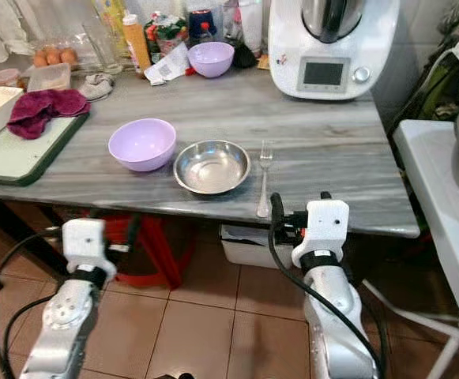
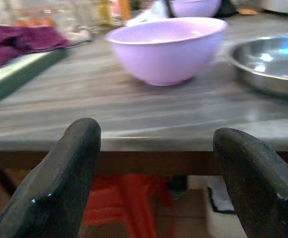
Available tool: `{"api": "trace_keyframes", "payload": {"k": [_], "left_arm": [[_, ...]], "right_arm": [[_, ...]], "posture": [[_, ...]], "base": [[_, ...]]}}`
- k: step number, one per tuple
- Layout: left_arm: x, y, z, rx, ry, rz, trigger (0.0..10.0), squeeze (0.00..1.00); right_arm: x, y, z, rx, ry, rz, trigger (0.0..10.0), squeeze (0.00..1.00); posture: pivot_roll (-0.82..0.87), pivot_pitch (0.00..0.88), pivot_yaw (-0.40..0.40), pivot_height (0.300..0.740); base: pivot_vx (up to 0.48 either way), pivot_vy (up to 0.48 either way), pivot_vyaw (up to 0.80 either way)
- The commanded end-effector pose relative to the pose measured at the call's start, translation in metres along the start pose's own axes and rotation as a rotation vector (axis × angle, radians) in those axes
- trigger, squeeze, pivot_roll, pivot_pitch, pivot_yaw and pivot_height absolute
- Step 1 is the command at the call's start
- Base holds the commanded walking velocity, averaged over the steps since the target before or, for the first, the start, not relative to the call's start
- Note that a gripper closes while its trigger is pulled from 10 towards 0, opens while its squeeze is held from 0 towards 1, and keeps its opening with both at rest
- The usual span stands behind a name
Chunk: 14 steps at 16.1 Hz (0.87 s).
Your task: Setting the table
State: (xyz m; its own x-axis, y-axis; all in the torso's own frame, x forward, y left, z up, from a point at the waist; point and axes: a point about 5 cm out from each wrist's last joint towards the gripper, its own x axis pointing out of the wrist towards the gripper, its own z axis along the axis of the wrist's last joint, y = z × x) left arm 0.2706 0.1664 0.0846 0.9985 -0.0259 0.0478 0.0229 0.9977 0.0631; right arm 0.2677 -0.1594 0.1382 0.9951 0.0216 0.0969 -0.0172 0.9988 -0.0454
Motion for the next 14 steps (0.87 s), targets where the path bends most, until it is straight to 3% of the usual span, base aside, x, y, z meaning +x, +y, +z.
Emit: {"api": "trace_keyframes", "payload": {"k": [1, 3, 9, 14], "left_arm": [[-0.003, 0.006, 0.002, 0.007, 0.001, 0.023, 10.0, 0.00], [-0.005, 0.009, 0.003, 0.014, 0.004, 0.033, 10.0, 0.00], [0.004, -0.004, 0.007, 0.003, 0.011, 0.001, 10.0, 0.00], [0.009, -0.006, 0.009, 0.007, 0.017, -0.001, 10.0, 0.00]], "right_arm": [[-0.001, -0.002, -0.003, -0.025, 0.003, -0.005, 10.0, 0.00], [0.002, -0.001, -0.004, 0.001, 0.015, 0.003, 10.0, 0.00], [0.011, 0.003, -0.004, -0.009, 0.011, 0.020, 10.0, 0.00], [0.016, 0.006, 0.001, 0.009, -0.027, -0.004, 10.0, 0.00]], "posture": [[-0.10, 0.053, 0.051, 0.740], [-0.09, 0.060, 0.044, 0.740], [-0.10, 0.075, 0.041, 0.740], [-0.10, 0.088, 0.054, 0.740]], "base": [[0.000, 0.000, 0.00], [0.000, 0.000, 0.00], [0.000, 0.000, -0.79], [0.000, 0.000, 0.00]]}}
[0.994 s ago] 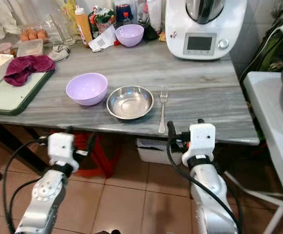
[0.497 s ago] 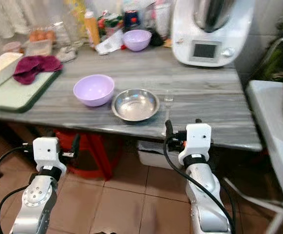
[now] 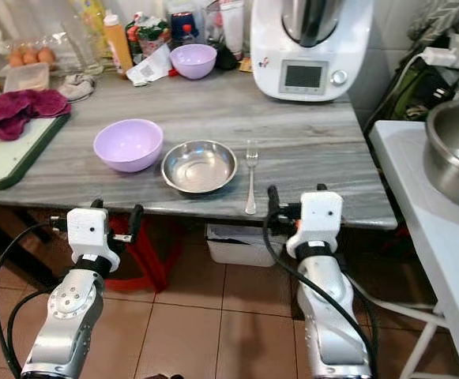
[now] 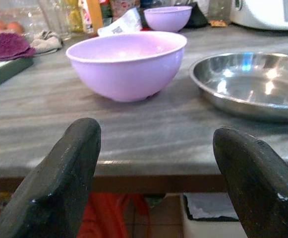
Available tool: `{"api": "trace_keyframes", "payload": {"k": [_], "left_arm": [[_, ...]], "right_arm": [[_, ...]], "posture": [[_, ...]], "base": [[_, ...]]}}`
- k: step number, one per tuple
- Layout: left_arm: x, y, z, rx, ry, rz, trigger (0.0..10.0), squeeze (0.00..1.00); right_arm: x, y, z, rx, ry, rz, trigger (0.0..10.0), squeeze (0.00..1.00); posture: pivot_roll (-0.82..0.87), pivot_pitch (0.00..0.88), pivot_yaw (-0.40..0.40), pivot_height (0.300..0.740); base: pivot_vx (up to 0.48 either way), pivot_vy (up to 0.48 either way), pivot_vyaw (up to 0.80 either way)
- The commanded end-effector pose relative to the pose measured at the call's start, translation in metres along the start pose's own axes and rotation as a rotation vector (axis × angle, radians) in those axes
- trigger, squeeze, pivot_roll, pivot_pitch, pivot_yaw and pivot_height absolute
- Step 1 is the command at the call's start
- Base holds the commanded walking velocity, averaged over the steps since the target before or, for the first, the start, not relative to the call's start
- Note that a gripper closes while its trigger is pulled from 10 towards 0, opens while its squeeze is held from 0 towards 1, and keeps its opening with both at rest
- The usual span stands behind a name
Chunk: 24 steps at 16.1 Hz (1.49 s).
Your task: Setting the table
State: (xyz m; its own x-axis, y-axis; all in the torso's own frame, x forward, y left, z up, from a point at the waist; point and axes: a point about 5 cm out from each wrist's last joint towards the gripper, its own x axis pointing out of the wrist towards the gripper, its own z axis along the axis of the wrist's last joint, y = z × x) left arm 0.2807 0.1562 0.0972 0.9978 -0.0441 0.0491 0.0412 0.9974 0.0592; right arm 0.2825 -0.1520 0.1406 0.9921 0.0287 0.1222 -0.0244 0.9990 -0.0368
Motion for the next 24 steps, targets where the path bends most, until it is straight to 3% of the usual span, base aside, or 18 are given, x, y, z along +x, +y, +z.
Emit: {"api": "trace_keyframes", "payload": {"k": [1, 12, 21, 24], "left_arm": [[-0.001, 0.003, -0.003, 0.014, 0.021, 0.020, 10.0, 0.00], [0.007, 0.008, 0.002, 0.014, 0.016, 0.076, 10.0, 0.00], [0.009, 0.008, 0.003, 0.025, 0.015, 0.057, 10.0, 0.00], [0.009, 0.006, 0.007, 0.034, -0.020, 0.007, 10.0, 0.00]], "right_arm": [[0.002, 0.000, 0.000, 0.002, -0.002, -0.010, 10.0, 0.00], [0.013, 0.004, 0.002, 0.020, -0.026, -0.014, 10.0, 0.00], [0.013, 0.004, 0.000, 0.025, -0.026, -0.030, 10.0, 0.00], [0.013, 0.004, 0.001, 0.028, -0.030, -0.034, 10.0, 0.00]], "posture": [[-0.10, 0.090, 0.055, 0.740], [-0.09, 0.095, 0.064, 0.740], [-0.09, 0.102, 0.081, 0.740], [-0.09, 0.105, 0.084, 0.740]], "base": [[0.000, 0.000, 0.00], [-0.277, 0.000, 0.00], [-0.285, 0.000, 0.00], [0.000, 0.000, 0.00]]}}
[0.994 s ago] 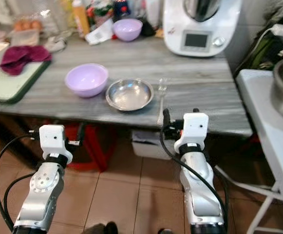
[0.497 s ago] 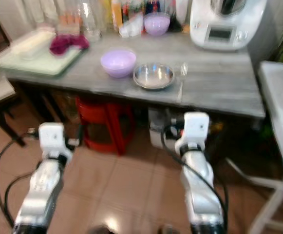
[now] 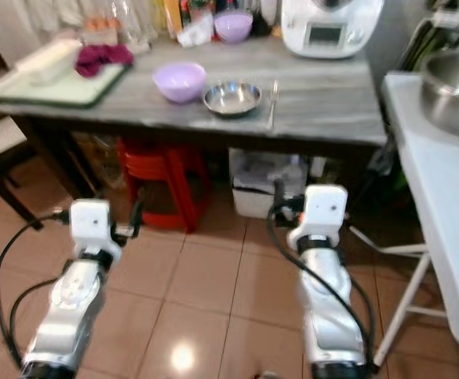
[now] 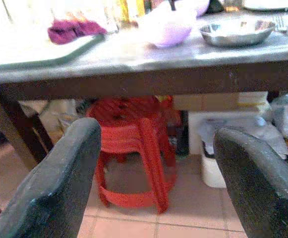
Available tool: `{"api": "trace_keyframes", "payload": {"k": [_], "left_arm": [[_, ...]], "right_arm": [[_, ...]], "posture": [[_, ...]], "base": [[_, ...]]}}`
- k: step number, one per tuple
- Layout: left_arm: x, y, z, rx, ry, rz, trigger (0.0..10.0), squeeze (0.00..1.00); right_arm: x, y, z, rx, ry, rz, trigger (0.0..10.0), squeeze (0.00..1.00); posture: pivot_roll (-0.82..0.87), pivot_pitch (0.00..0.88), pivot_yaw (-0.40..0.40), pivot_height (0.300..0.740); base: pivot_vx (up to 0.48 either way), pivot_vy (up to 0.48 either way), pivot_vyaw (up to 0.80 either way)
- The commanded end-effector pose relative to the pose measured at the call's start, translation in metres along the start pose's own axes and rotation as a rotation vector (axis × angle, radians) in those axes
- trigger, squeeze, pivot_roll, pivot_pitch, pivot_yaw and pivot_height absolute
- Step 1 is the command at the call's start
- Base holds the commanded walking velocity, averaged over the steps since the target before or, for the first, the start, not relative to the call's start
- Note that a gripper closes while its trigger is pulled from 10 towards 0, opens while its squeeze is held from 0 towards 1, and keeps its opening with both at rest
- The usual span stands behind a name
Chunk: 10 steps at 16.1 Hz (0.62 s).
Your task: Setting the table
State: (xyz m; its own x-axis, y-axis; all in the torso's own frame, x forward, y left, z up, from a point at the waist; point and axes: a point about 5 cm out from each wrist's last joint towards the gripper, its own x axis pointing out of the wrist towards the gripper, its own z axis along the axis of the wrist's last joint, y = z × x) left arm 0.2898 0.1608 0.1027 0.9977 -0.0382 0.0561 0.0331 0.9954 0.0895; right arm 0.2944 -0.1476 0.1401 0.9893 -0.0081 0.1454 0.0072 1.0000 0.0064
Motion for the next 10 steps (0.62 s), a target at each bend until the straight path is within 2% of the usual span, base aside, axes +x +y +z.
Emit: {"api": "trace_keyframes", "payload": {"k": [1, 7, 10], "left_arm": [[0.0001, -0.0009, 0.0029, -0.005, -0.015, -0.009, 10.0, 0.00], [-0.0015, -0.0045, 0.0051, -0.010, -0.031, -0.045, 10.0, 0.00], [0.0000, -0.0043, 0.0062, -0.011, -0.032, -0.050, 10.0, 0.00]], "right_arm": [[0.0012, 0.0011, 0.0017, -0.010, -0.007, 0.005, 10.0, 0.00], [-0.0004, 0.0017, 0.0011, -0.012, -0.005, 0.006, 10.0, 0.00], [0.0000, 0.0014, 0.0010, -0.014, -0.006, 0.004, 10.0, 0.00]], "posture": [[-0.09, 0.108, 0.082, 0.740], [-0.09, 0.113, 0.087, 0.740], [-0.09, 0.116, 0.089, 0.740]], "base": [[0.000, 0.000, 0.00], [0.000, 0.000, 0.00], [0.000, -0.266, 0.00]]}}
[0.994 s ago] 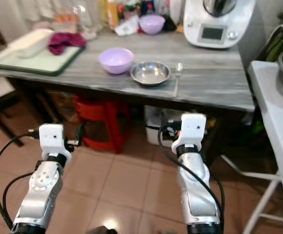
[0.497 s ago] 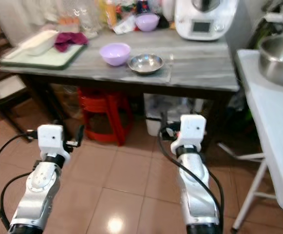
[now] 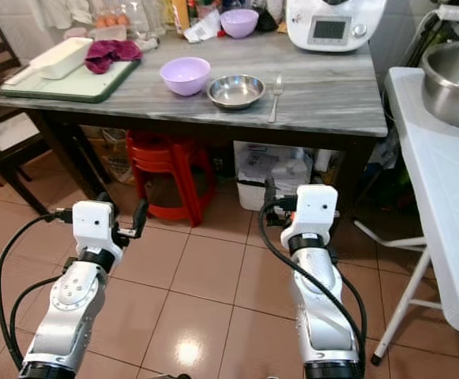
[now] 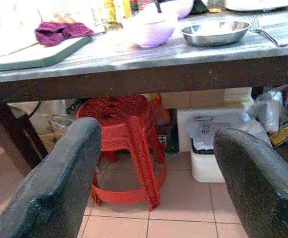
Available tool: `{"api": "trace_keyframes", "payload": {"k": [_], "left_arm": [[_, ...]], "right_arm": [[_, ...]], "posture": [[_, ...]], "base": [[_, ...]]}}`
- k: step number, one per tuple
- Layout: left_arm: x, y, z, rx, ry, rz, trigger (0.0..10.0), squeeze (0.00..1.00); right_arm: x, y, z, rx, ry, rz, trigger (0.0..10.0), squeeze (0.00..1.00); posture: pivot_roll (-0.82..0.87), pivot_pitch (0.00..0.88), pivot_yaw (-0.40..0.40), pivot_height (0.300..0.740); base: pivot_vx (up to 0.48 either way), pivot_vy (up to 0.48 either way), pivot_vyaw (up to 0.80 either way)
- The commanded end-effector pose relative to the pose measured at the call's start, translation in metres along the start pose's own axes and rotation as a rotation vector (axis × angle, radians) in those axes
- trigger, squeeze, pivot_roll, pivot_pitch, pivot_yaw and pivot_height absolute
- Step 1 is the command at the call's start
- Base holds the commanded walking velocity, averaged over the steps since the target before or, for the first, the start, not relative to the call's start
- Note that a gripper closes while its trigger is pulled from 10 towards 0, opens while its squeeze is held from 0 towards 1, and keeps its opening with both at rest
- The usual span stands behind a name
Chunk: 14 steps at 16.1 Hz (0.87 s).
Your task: Setting the table
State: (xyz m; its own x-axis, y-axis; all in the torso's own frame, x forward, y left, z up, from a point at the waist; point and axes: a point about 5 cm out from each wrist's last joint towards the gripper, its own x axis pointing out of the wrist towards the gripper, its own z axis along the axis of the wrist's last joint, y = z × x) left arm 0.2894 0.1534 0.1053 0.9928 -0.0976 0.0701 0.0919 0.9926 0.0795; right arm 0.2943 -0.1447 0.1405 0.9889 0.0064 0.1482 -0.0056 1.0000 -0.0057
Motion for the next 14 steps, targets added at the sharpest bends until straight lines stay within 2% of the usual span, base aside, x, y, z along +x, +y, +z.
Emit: {"api": "trace_keyframes", "payload": {"k": [1, 7, 10, 14], "left_arm": [[-0.0002, 0.0028, 0.0030, 0.003, -0.013, 0.007, 10.0, 0.00], [-0.0001, 0.0008, 0.0022, -0.003, -0.010, -0.004, 10.0, 0.00], [-0.0002, -0.0001, 0.0015, -0.007, -0.008, -0.007, 10.0, 0.00], [-0.0007, -0.0021, 0.0009, -0.013, -0.007, -0.008, 10.0, 0.00]], "right_arm": [[-0.0005, -0.0018, 0.0006, -0.005, -0.003, -0.012, 10.0, 0.00], [-0.0004, -0.0028, -0.0003, 0.002, 0.007, -0.018, 10.0, 0.00], [-0.0004, -0.0048, -0.0001, 0.005, 0.008, -0.017, 10.0, 0.00], [-0.0005, -0.0058, 0.0012, -0.010, 0.004, -0.013, 10.0, 0.00]], "posture": [[-0.09, 0.120, 0.091, 0.740], [-0.09, 0.120, 0.091, 0.740], [-0.10, 0.124, 0.084, 0.740], [-0.10, 0.124, 0.076, 0.740]], "base": [[0.000, -0.289, 0.00], [0.000, -0.341, 0.00], [0.000, -0.358, -0.37], [0.000, -0.363, 0.00]]}}
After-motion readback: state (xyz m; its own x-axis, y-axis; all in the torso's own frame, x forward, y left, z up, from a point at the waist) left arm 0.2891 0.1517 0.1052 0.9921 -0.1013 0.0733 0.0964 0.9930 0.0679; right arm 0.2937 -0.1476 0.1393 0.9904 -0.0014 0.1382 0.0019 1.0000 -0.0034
